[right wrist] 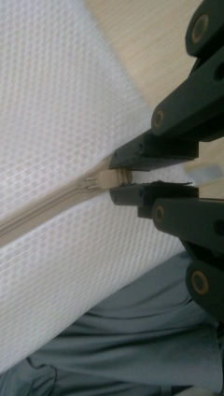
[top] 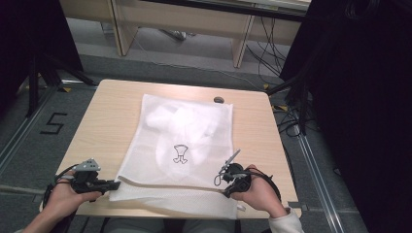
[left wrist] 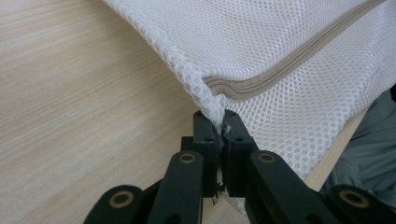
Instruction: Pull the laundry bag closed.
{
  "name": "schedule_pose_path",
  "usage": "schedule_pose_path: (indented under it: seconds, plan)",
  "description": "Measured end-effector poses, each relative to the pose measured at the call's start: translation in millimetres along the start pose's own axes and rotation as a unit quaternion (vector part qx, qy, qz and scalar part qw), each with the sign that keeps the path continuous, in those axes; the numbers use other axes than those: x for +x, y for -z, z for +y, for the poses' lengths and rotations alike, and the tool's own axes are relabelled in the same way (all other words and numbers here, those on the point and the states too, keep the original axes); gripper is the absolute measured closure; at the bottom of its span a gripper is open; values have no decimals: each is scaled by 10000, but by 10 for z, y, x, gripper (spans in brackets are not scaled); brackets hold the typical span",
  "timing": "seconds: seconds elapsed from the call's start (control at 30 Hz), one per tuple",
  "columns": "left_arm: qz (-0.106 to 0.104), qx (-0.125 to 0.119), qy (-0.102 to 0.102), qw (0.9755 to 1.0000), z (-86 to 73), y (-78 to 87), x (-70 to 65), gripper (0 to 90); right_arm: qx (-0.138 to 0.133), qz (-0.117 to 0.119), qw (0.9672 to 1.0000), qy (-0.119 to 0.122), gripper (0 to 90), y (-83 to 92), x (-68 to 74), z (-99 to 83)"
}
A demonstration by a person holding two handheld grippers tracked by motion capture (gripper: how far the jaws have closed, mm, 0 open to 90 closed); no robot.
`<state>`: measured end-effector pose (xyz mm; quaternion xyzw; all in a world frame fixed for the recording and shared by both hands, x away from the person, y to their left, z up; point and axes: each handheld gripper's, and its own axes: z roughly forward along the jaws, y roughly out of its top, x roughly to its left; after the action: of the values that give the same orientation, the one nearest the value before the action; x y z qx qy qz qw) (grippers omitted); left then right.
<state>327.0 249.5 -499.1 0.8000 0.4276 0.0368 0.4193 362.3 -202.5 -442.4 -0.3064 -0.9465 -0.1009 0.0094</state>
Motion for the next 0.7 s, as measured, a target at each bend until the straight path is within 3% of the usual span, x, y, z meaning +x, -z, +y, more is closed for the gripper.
schedule_pose_path:
  seconds: [0.03,0.07,0.1,0.13,0.3,0.47,0.7]
  plan:
    - [-25,86,7,10000,5,15,13,856,-23,3,10000,60,820,4,-36,-24]
    - [-3,2,21,10000,-2,5,10,857,-34,62,9999,109,820,-3,-70,-51]
    - [-29,129,-23,9999,6,13,15,856,9,20,9999,109,820,-13,-91,-82]
    - [21,88,-17,10000,2,6,6,856,33,-10,10000,-21,821,-19,-104,-118]
    - [-13,142,-10,9999,6,4,9,856,51,27,9999,-129,821,-24,-130,-191]
    - [-5,148,-5,9999,4,5,11,856,90,39,9999,-56,820,-60,-165,-215]
    - [-3,170,-24,9999,2,6,11,856,162,163,9995,-215,820,-120,-176,-241]
